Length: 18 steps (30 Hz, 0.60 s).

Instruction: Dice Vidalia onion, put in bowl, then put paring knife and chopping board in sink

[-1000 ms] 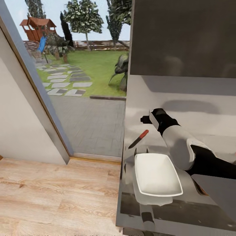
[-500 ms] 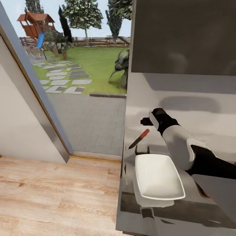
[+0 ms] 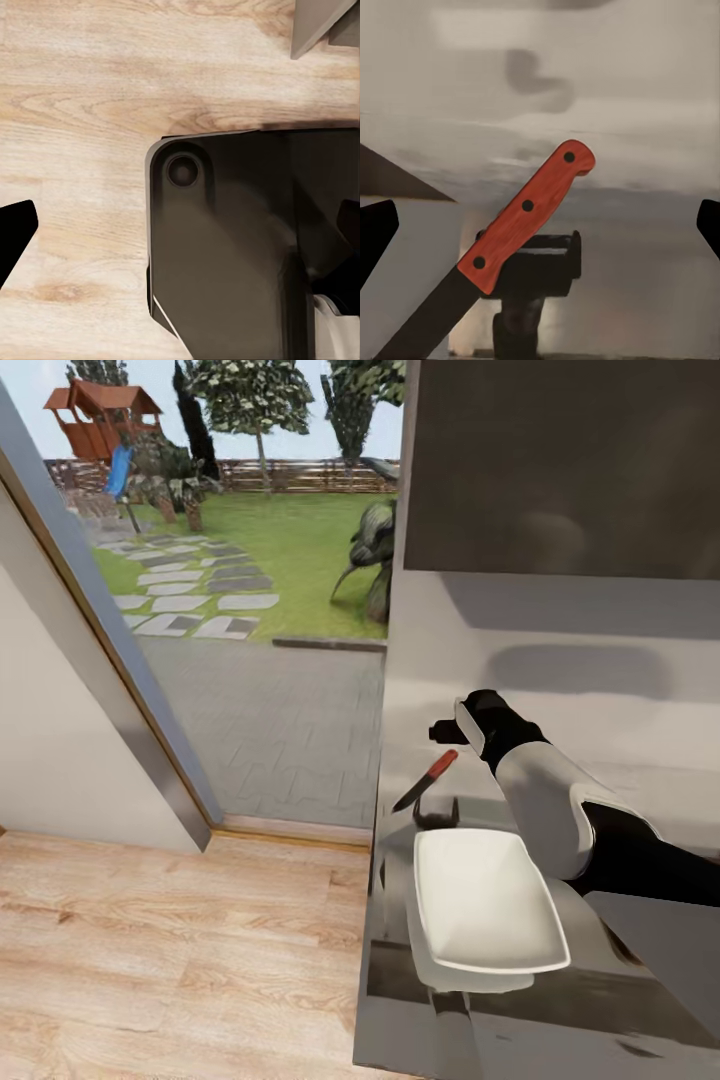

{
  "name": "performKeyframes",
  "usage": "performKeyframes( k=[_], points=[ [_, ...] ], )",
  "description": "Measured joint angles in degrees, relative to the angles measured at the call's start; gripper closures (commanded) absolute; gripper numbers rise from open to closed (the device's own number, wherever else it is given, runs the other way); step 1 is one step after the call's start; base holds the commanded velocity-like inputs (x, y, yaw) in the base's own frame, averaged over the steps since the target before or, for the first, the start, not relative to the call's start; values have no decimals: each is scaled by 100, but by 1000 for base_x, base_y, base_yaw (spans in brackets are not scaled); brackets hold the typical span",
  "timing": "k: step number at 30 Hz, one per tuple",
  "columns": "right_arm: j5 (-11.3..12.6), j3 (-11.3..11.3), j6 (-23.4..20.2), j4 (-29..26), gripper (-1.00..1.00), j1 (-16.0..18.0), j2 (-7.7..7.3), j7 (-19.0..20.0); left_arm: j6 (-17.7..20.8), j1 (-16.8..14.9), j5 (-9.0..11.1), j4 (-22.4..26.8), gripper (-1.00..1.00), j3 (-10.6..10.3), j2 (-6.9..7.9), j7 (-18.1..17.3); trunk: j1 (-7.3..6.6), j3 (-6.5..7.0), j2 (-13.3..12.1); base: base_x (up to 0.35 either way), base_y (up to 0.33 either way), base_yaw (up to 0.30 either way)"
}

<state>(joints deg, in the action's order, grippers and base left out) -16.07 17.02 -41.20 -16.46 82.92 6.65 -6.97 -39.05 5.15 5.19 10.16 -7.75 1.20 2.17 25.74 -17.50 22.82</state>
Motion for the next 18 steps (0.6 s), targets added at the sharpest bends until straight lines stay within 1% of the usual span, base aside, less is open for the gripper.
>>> performKeyframes(
  k=[18],
  points=[
    [0,0,-6,-9,-100,0,-4,0,0,0,0,0,-100,0,0,0,1,-166,0,5,0,0]
  ],
)
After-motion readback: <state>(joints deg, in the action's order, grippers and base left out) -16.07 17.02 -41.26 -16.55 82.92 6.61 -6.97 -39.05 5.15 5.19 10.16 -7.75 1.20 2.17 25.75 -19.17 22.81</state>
